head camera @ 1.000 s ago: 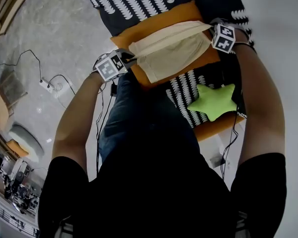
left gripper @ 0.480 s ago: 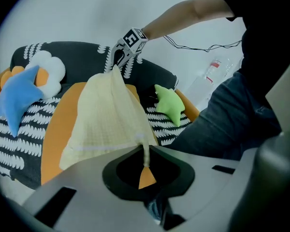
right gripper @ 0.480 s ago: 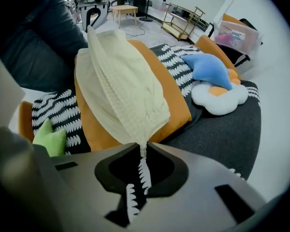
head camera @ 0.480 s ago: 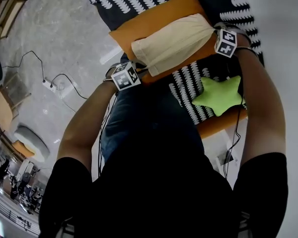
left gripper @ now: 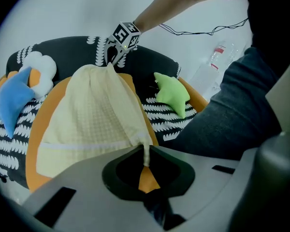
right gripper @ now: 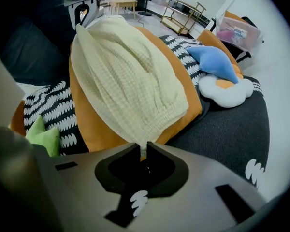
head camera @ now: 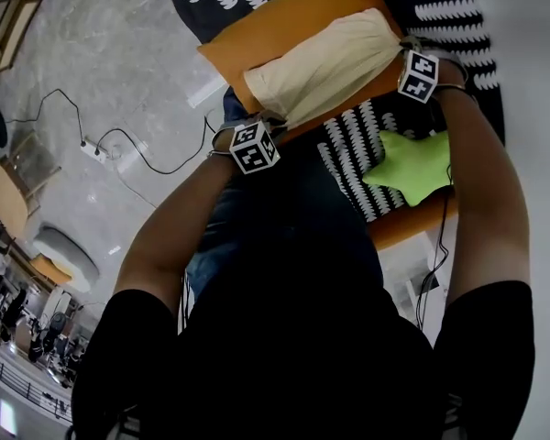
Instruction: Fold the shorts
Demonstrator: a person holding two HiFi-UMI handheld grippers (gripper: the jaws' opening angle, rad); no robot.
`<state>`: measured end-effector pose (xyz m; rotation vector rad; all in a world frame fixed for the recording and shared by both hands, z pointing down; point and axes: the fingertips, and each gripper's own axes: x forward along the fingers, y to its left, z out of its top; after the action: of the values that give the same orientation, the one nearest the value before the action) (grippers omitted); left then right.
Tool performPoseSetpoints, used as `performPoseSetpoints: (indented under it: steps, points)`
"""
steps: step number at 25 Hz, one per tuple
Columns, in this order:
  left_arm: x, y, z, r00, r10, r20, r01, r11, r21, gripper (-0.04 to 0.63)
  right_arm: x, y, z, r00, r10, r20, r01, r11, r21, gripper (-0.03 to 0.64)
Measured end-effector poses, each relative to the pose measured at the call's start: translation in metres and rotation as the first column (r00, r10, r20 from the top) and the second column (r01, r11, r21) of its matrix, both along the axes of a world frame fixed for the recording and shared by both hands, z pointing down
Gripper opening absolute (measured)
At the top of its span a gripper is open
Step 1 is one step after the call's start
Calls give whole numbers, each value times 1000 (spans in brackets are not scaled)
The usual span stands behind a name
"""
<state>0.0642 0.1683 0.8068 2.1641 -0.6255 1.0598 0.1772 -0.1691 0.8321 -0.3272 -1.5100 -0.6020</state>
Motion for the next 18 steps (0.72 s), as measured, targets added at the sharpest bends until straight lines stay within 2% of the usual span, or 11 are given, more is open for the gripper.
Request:
performPoseSetpoints:
  steps: [9, 18]
  points:
    - [5, 5, 16, 1000, -6, -13, 6, 1000, -23, 38, 18, 3, 17, 1000, 7, -23, -5, 999, 46, 37]
    - [12, 11, 26, 999, -19, -29, 17, 996, -84, 50, 22, 4, 30, 993, 109, -44, -104, 989, 101, 53]
